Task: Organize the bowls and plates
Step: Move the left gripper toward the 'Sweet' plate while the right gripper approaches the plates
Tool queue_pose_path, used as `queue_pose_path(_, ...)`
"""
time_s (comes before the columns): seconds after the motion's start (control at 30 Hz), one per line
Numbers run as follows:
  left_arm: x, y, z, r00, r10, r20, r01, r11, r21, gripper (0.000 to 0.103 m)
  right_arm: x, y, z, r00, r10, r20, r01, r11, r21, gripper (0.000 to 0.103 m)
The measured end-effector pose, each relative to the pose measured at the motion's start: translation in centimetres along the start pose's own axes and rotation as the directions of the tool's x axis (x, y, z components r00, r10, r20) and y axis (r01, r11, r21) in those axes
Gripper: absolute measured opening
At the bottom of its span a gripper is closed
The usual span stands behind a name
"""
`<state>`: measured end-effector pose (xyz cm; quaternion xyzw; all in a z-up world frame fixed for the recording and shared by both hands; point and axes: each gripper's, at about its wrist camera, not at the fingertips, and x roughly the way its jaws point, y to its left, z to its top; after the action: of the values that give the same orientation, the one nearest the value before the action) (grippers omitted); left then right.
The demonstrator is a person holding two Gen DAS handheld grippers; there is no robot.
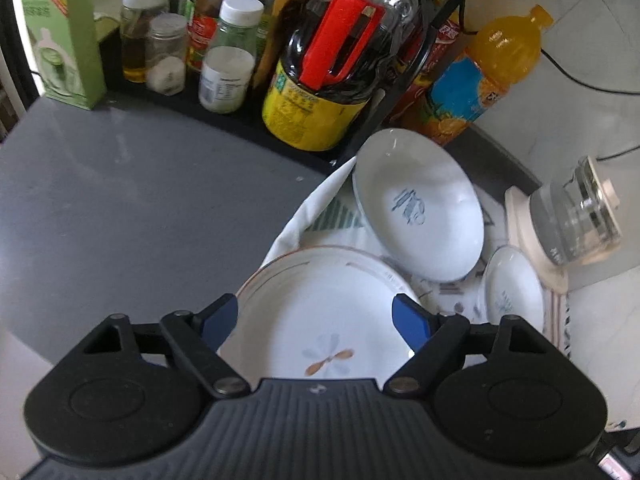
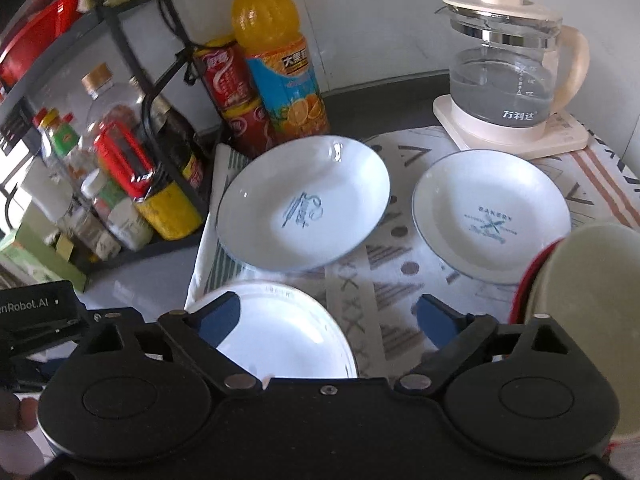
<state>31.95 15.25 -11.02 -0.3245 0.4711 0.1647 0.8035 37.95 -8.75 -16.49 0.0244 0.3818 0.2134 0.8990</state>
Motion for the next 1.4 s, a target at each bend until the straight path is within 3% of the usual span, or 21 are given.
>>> queue_pose_path(0.37,5.0,-2.7,3.9,0.998,-0.056,-0.010,0.056,0.998,0.021,0.071,5.4,-0.8,2.5,1.000,-0.004,-0.015,0.004,0.998,0.056,0.077)
queue_pose_path(0.57,8.1,-4.2,5.9,0.998,-0.058,-0.029,0.059,0.997,0.041,0.064,8.0,-1.6,3.6,1.000,-0.012,-0.028,0.014,0.995,0.094,0.074)
queue_pose_path(0.8,12.1,-4.6,6.8,0.997,-0.056,-0.055,0.058,0.998,0.026,0.057,11.2,-2.4,4.4,0.999,-0.010,-0.037,0.014,0.991,0.132,0.072)
queue_pose_path(0.97,13.8,-4.7,6.9,0.997,-0.061,-0.046,0.061,0.998,0.005,0.056,12.9,-2.9,4.6,0.998,-0.004,-0.061,0.014,0.988,0.153,0.063)
queue_pose_path(1.23,15.9,-4.9,7.1,0.993,-0.096,-0.069,0.094,0.995,-0.028,0.037,15.1,-3.3,4.4,0.995,0.021,-0.101,0.000,0.978,0.206,0.039)
queue_pose_path(1.4,16.8,-4.8,7.3,0.991,-0.116,-0.069,0.113,0.992,-0.051,0.027,15.5,-3.2,4.7,0.997,-0.014,-0.073,0.030,0.974,0.224,0.037)
